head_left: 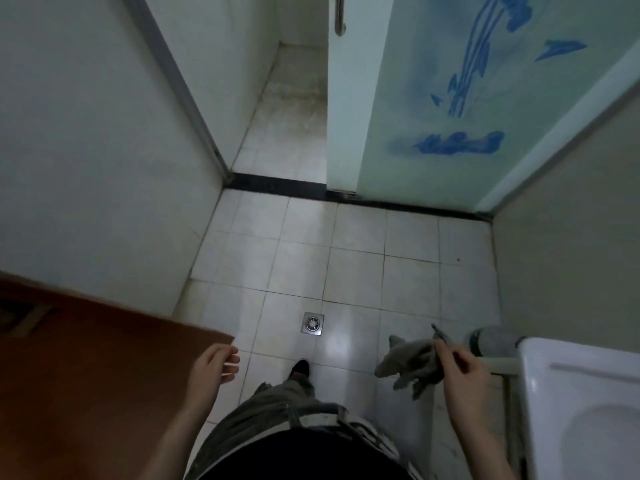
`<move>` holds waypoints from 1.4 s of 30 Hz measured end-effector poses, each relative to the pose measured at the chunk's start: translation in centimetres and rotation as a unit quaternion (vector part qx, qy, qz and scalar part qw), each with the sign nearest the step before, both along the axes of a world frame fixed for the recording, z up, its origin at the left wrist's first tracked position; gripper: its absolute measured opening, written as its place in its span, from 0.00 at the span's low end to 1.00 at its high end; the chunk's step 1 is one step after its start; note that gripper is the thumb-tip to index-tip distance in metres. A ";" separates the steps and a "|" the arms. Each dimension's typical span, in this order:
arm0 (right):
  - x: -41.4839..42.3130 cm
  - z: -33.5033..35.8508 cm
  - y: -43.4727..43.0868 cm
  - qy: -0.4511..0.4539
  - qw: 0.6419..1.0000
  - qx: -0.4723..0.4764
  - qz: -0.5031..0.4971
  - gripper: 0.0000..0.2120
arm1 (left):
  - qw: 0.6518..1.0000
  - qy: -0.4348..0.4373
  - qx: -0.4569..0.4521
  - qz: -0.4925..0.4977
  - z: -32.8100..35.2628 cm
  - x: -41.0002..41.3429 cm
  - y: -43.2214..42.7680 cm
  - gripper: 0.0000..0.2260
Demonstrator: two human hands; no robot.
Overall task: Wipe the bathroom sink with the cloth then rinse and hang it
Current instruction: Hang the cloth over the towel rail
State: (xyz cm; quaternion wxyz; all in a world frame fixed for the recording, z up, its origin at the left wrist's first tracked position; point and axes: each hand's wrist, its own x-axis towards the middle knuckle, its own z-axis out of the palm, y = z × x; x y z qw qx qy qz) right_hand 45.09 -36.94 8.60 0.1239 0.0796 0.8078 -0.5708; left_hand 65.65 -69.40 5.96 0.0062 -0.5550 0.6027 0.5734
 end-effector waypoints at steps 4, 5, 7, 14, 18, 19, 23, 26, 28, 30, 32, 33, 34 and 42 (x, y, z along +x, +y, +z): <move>-2.3 -0.3 -2.4 -0.008 0.998 0.012 -0.068 0.13 | 0.998 -0.008 -0.009 -0.066 0.9 -4.5 -5.1 0.10; -3.0 -0.2 -2.7 -0.007 0.997 0.023 -0.080 0.13 | 0.996 -0.007 -0.010 -0.085 1.1 -6.2 -6.0 0.10; -4.5 0.2 -3.1 -0.005 0.993 0.039 -0.107 0.12 | 0.991 -0.004 -0.011 -0.137 1.3 -10.3 -7.4 0.10; -12.5 -0.4 -2.6 -0.010 0.981 0.054 -0.188 0.11 | 0.960 0.060 0.000 -0.274 0.8 -28.9 -5.9 0.10; -18.8 -1.3 -1.8 -0.029 0.968 0.047 -0.244 0.11 | 0.941 0.060 0.011 -0.332 0.0 -39.5 -2.7 0.10; -20.3 -1.4 -1.6 -0.030 0.964 0.048 -0.261 0.12 | 0.936 0.057 0.013 -0.348 -0.1 -41.9 -2.0 0.10; -26.4 -0.1 -0.4 -0.010 0.950 0.052 -0.308 0.20 | 0.912 0.043 0.001 -0.407 0.3 -51.2 -0.5 0.10; -30.9 0.7 1.6 -0.002 0.938 0.042 -0.345 0.20 | 0.903 0.041 -0.008 -0.427 0.9 -58.0 0.3 0.10; -33.0 1.6 2.2 0.003 0.932 0.027 -0.361 0.18 | 0.902 0.051 -0.010 -0.429 1.4 -61.5 0.4 0.10; -35.8 1.9 3.5 0.002 0.920 0.013 -0.391 0.19 | 0.896 0.051 -0.006 -0.441 1.1 -66.6 1.3 0.10; -38.7 1.8 4.5 0.005 0.907 0.019 -0.420 0.20 | 0.890 0.041 -0.001 -0.455 0.4 -71.9 2.5 0.10; -40.2 1.6 5.0 0.007 0.900 0.028 -0.435 0.20 | 0.885 0.037 -0.001 -0.465 0.1 -74.7 3.4 0.10; -41.7 1.3 5.5 0.010 0.892 0.038 -0.449 0.20 | 0.877 0.038 -0.001 -0.478 -0.2 -77.5 4.6 0.11; -51.2 2.9 8.5 0.017 0.831 0.032 -0.555 0.21 | 0.752 0.073 0.029 -0.654 1.3 -95.3 17.8 0.10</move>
